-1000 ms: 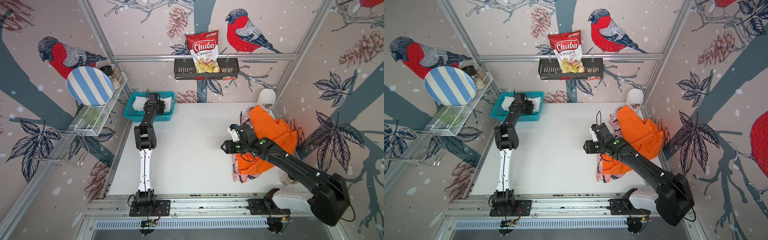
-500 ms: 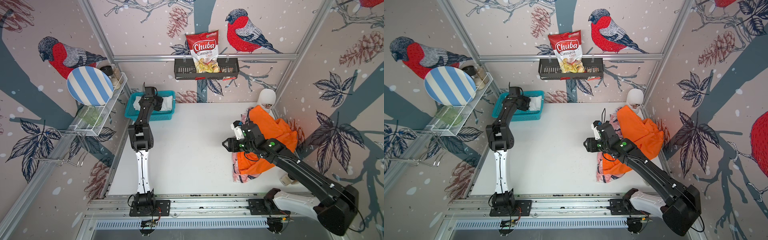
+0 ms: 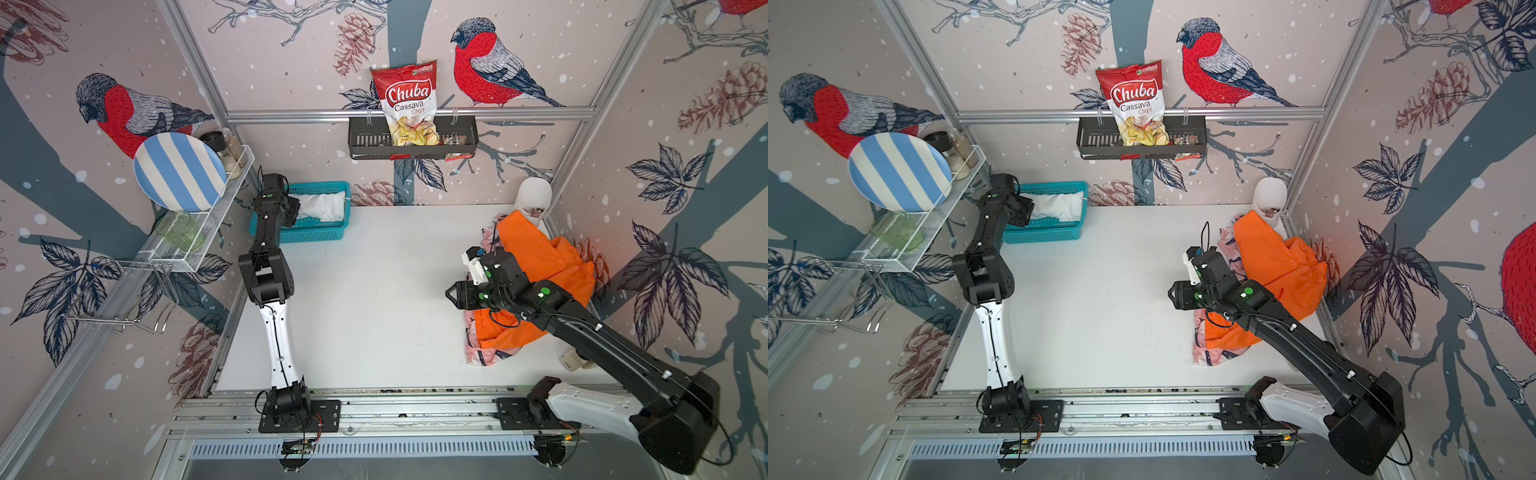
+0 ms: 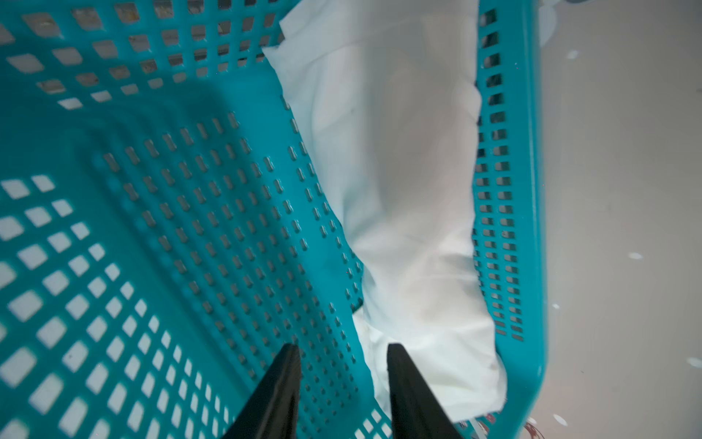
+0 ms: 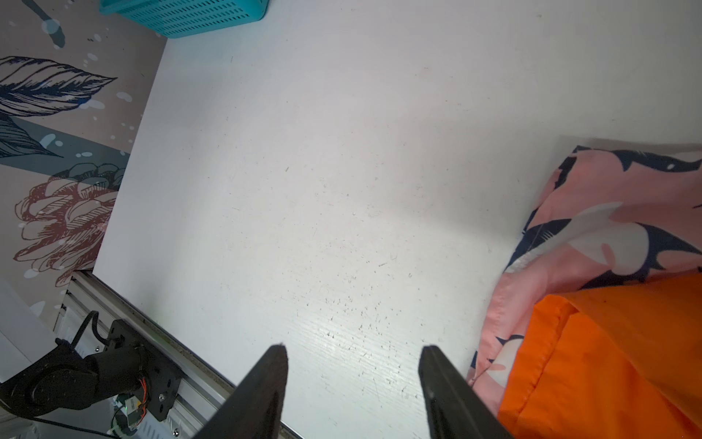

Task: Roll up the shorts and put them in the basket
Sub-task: Place the shorts in the bin.

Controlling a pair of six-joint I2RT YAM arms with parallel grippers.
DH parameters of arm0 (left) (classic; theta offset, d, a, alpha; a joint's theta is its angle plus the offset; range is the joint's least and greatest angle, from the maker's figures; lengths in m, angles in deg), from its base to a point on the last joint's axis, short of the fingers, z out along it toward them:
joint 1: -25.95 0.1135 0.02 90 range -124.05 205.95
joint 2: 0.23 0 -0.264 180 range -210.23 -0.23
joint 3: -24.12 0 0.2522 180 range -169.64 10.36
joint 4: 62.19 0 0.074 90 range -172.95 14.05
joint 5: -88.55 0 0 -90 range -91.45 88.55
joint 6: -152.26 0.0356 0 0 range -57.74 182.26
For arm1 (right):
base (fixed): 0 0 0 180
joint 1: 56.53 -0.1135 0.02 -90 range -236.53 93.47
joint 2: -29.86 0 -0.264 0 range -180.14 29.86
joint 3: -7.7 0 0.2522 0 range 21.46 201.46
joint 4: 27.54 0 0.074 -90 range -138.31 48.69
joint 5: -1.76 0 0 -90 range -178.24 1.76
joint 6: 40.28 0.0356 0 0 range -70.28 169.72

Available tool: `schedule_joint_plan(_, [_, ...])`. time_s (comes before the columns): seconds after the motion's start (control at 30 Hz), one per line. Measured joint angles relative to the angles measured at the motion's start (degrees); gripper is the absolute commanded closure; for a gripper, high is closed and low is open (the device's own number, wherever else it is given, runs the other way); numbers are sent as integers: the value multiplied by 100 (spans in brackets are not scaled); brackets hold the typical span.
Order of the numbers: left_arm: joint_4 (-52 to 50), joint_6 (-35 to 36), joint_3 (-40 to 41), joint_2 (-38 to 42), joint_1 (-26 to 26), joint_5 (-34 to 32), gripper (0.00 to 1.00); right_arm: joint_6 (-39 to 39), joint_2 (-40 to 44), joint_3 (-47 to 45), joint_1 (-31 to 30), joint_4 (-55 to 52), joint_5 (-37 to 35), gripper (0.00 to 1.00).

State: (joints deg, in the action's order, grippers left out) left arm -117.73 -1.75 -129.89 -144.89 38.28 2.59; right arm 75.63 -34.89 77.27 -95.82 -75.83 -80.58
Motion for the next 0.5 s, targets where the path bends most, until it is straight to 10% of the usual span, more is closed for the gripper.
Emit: schedule_joint_plan(0.5, [1078, 466, -354, -793, 227, 328, 51, 105, -437, 13, 0, 105, -46, 40])
